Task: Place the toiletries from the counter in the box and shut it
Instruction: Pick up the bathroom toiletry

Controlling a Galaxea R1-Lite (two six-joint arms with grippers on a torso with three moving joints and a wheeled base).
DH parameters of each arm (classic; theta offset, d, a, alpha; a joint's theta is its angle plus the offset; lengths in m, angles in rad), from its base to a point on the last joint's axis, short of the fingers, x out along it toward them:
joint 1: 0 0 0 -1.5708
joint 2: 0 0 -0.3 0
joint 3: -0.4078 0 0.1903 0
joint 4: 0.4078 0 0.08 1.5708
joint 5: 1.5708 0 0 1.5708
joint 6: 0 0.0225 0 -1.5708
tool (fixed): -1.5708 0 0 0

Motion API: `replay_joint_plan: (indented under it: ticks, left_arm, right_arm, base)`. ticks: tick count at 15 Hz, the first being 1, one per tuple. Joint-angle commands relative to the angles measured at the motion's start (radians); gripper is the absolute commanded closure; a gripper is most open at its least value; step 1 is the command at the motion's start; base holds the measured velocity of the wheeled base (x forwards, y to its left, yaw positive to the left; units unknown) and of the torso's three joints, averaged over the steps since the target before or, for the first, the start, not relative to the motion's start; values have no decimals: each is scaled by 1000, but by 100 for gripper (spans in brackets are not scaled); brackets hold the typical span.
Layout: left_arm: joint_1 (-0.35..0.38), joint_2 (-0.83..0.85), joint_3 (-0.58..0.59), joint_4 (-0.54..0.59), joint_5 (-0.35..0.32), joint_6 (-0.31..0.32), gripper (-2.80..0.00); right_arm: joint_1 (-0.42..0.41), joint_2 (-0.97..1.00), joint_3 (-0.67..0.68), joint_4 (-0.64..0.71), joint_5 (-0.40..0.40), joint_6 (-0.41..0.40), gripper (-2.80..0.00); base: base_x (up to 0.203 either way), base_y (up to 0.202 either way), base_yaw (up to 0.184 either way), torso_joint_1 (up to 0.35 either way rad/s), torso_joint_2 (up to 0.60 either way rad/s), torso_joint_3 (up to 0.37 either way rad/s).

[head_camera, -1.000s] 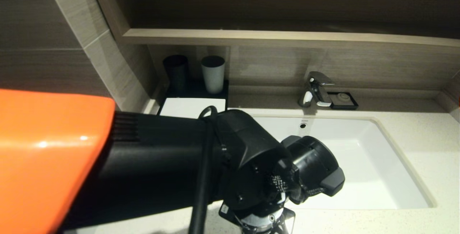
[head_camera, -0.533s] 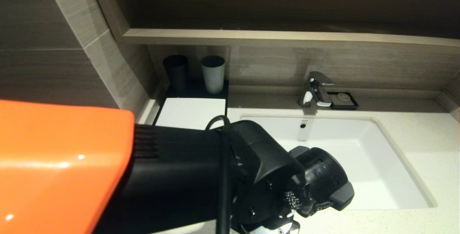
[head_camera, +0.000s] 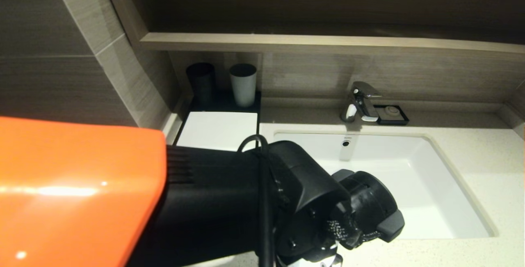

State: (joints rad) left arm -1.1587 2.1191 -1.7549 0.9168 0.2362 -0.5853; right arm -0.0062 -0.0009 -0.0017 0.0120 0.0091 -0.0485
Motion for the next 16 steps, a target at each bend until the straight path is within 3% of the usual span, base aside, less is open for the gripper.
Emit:
replay_joint_plan:
  ticks: [1, 3, 4, 16]
  left_arm:
    - [1, -2, 0, 5, 2, -4, 0]
    - [3, -7, 0, 5, 2, -5, 0]
    - [4, -8, 2, 5, 2, -5, -280]
    - [7, -13, -8, 4, 2, -10, -280]
  right_arm:
    - [0, -1, 0, 0, 2, -1, 0]
    - [0, -1, 0, 0, 0, -1, 0]
    - [0, 0, 0, 0, 0, -1, 0]
    - [0, -1, 0, 0, 0, -1, 0]
  base:
    - [0, 0, 0, 0, 0, 0]
    - [0, 0, 0, 0, 0, 0]
    - [0, 0, 0, 0, 0, 0]
    - [0, 0, 0, 0, 0, 0]
